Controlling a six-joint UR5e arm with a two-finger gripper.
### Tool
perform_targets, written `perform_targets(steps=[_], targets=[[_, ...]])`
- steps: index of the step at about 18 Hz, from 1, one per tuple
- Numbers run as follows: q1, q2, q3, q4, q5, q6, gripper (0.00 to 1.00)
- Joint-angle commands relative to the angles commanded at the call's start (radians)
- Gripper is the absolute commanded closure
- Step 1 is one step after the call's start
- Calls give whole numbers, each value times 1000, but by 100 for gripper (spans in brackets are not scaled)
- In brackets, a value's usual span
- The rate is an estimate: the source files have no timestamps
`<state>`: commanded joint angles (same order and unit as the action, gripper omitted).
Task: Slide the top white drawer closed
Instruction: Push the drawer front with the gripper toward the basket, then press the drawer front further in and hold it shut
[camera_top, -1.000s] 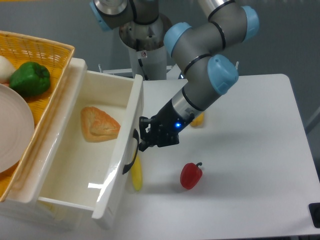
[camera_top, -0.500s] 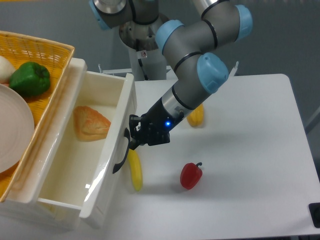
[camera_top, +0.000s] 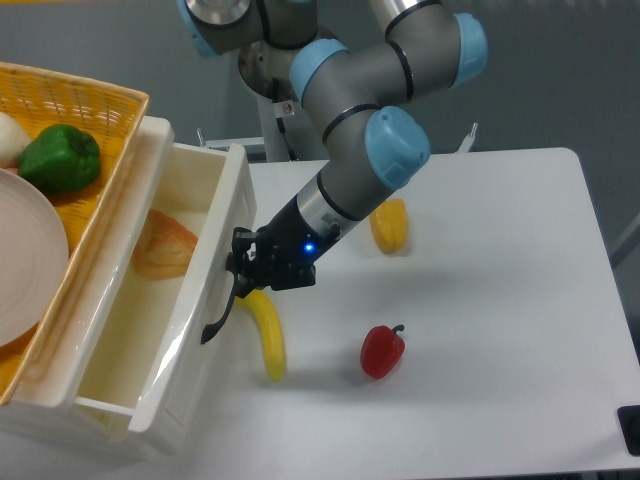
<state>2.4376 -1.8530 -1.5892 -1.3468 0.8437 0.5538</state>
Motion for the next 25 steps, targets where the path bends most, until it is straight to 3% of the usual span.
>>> perform_targets(steps=[25], targets=[[-115,9,0,5,11,-72,96]])
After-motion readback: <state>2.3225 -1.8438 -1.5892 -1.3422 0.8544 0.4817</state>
